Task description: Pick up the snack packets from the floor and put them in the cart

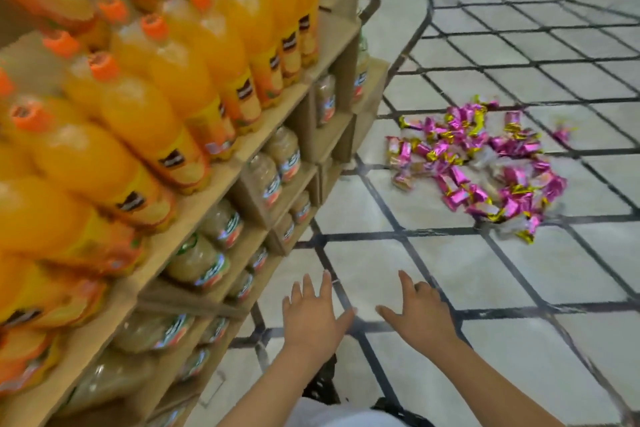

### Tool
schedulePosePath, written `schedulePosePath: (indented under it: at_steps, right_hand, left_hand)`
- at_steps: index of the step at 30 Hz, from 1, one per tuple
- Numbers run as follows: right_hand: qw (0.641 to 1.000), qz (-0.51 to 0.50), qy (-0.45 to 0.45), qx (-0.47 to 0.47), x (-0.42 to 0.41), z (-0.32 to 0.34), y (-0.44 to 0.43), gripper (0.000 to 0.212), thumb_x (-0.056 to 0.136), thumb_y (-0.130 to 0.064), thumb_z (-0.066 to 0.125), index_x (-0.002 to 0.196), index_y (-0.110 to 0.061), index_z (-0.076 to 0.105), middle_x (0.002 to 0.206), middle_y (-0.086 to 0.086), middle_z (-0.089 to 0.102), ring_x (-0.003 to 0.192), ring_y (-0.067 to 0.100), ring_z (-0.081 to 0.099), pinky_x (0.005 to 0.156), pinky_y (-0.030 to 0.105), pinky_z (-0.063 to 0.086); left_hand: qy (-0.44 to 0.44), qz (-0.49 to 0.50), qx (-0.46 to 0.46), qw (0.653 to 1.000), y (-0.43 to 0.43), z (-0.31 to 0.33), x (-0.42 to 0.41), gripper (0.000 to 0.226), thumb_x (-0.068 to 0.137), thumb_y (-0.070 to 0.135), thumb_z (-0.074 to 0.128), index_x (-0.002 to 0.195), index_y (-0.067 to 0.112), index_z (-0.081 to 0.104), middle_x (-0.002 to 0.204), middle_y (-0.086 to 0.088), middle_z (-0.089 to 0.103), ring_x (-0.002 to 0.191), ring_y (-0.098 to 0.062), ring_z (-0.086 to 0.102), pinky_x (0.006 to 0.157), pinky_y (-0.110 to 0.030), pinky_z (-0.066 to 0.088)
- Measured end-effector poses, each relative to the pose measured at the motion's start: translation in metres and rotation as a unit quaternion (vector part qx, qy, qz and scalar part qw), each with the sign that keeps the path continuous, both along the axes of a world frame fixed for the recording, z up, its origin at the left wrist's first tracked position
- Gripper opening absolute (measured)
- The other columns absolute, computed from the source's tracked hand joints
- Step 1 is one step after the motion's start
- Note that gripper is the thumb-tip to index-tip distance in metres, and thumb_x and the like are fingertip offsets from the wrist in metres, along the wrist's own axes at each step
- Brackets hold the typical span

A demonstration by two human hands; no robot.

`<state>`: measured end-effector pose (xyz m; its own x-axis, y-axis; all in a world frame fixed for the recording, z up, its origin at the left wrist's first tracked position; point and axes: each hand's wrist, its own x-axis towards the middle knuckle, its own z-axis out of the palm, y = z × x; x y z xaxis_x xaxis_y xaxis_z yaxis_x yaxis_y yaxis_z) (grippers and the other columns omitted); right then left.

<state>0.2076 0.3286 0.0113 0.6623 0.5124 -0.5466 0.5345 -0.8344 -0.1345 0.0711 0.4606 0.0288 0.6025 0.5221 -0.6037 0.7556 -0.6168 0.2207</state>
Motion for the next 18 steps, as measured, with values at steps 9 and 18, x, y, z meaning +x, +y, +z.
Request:
schedulePosePath:
  at_steps: [9,18]
  right_hand:
    - [0.988,-0.149,0.031,0.008,0.104,0.001,0.039,0.086,0.089,-0.069,0.041,0.154,-0.023,0.011,0.149,0.013,0.035,0.134,0.032,0.035,0.105,0.043,0.037]
    - [0.973,-0.221,0.062,-0.013,0.284,-0.023,0.021,0.083,0.088,-0.069,0.042,0.152,-0.024,0.015,0.138,0.011,0.043,0.128,0.031,0.04,0.1,0.042,0.039]
  left_hand:
    - [0.007,-0.133,-0.01,0.991,0.073,-0.005,0.144,0.086,0.093,0.072,0.029,0.158,0.024,-0.002,0.164,-0.017,0.006,0.15,-0.034,0.009,0.12,-0.049,0.017]
    - [0.036,-0.189,0.018,0.981,0.07,-0.031,0.337,0.085,0.093,0.071,0.03,0.158,0.024,0.0,0.163,-0.017,0.008,0.149,-0.037,0.012,0.119,-0.05,0.018]
